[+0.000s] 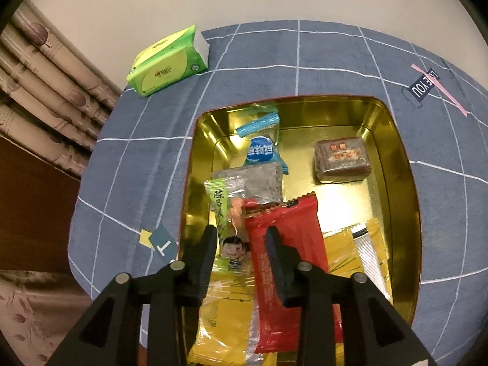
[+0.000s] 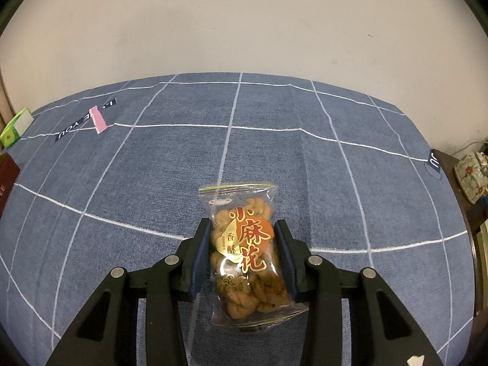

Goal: Organize snacks
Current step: 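Carry the green stick candy into the tin and open the left tool, then carry the dough-twist bag into the tin and open the right tool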

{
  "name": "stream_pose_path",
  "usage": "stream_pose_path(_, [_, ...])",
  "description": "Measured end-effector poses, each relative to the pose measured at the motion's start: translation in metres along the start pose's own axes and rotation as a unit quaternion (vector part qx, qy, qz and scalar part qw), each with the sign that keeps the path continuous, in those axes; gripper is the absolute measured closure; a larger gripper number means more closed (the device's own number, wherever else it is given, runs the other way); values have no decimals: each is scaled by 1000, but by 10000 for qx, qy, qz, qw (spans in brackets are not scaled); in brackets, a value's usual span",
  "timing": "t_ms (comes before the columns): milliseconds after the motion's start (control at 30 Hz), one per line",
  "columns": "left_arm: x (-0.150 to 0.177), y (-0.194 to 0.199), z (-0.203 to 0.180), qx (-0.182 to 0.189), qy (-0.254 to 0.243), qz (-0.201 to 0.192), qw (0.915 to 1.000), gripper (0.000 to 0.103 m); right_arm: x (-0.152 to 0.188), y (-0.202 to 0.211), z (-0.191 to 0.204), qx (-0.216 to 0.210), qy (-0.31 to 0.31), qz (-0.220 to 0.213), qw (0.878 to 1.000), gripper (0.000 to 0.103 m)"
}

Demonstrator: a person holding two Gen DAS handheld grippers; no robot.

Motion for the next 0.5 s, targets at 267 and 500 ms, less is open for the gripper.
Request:
stream_pose_path(267, [3,15,2,-23,-6,-229,9997,61,-2,-1,-1,191,-165,151,9996,65])
stream_pose_path(500, [8,34,1,91,65,-518,9986,48,-3,1,4,369,-166,225,9989,65])
Point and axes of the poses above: each gripper's, at about its wrist camera, not at the fingertips, and y roughly against the way its jaws point, z to its left, x to its underside, the point moved 9 cm from there along -y, roughly the way its jaws point, and after that the axes turned 2 degrees about -z, right-handed, at the moved point
